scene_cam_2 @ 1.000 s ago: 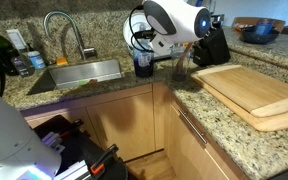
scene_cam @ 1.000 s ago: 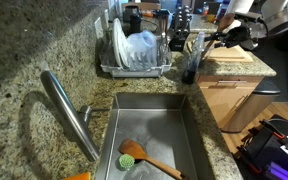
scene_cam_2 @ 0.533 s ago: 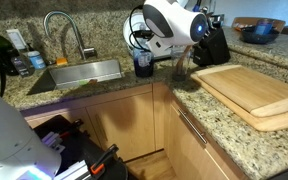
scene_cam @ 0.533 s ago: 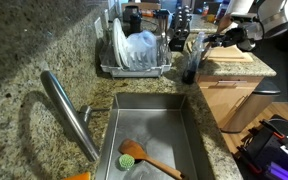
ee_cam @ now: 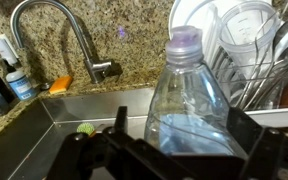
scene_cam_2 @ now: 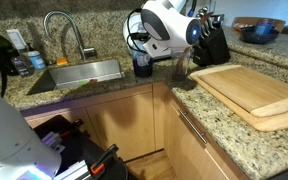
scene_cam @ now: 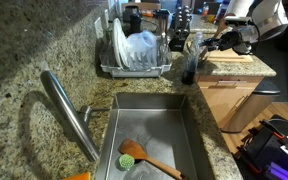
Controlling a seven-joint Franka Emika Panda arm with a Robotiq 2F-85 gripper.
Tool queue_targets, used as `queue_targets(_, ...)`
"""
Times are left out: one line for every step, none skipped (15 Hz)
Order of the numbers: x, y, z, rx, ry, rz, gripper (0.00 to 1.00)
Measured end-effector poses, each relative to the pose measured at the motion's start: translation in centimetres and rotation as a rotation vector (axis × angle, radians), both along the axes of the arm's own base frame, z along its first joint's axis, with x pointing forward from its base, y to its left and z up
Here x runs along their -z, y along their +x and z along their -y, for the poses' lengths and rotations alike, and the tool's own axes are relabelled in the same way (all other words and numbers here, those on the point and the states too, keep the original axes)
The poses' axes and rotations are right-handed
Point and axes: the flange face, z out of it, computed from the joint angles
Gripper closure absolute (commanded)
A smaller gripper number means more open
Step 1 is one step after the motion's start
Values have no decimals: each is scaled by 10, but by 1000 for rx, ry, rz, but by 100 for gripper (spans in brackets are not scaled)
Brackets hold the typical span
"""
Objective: Move the bottle forward
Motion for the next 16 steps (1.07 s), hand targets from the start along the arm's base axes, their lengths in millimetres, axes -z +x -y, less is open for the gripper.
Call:
queue_targets(0,1,-5,-17,-10,16,0)
queue_targets(-1,2,-10,-30,-16,26,0)
queue_targets(0,3,-14,-39,-18,29,0)
queue_targets(0,3,-15,-44,-19,31,0)
queue_targets(0,3,-16,-46,-21,32,0)
queue_targets(0,3,-16,-46,-21,33,0)
queue_targets(0,3,-16,-46,-22,33,0)
queue_targets(0,3,-16,-46,-22,34,0)
queue_targets(0,3,-16,-47,-22,34,0)
queue_targets(0,3,-16,-47,-22,34,0)
queue_targets(0,3,-15,-41,-27,39,0)
queue_targets(-1,6,-11,-7,-40,59,0)
queue_targets(-3,11,-6,47,-47,78,0)
queue_targets(-5,15,0,103,-46,90,0)
queue_targets(-7,18,4,139,-47,96,0)
queue_targets(-8,19,5,150,-47,99,0)
